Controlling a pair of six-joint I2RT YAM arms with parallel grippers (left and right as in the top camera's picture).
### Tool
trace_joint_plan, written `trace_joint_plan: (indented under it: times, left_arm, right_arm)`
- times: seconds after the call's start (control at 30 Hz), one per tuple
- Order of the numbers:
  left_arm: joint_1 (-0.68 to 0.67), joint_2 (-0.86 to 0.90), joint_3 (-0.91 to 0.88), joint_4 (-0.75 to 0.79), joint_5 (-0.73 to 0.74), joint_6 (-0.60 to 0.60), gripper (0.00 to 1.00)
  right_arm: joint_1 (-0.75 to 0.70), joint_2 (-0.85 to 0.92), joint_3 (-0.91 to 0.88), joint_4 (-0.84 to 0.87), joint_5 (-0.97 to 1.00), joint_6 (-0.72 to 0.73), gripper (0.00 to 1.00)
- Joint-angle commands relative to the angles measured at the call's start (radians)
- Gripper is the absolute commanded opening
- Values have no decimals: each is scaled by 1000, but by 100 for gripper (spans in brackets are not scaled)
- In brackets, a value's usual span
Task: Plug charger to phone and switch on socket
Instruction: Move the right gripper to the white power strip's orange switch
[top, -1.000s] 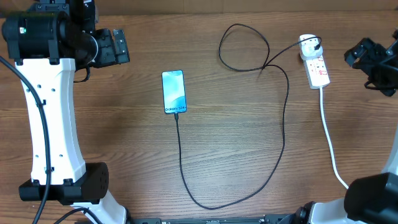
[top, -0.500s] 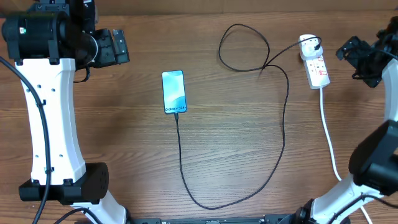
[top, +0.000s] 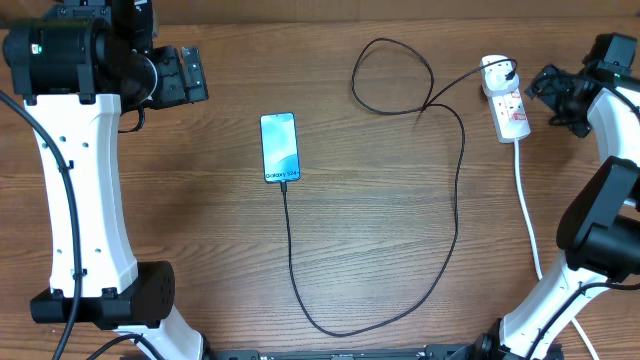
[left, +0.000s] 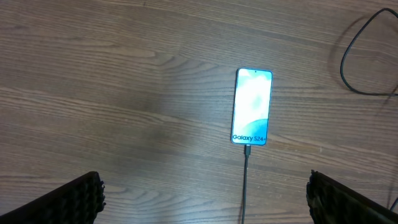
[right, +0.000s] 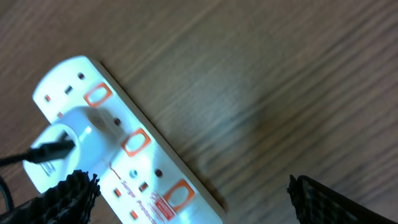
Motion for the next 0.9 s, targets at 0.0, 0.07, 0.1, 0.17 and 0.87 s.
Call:
trace_joint_plan:
  times: [0.0,0.07,0.1,0.17,0.87]
  left_arm:
    - [-2,-26,-1,0,-14,-3,99]
    - [-2,-26,-1,0,-14,-3,99]
    - [-2,-26,-1,0,-14,-3,100]
    - [-2,-26,-1,0,-14,-3,100]
    - [-2,-26,-1,0,-14,-3,99]
  right_arm:
    - [18,27,12,25,28,-48,100]
    - [26,39,12,31,50,-52,100]
    - [29,46,12,33,63,-52,100]
    - [35,56,12,39,68,-53,100]
    - [40,138,12,103,91,-44,100]
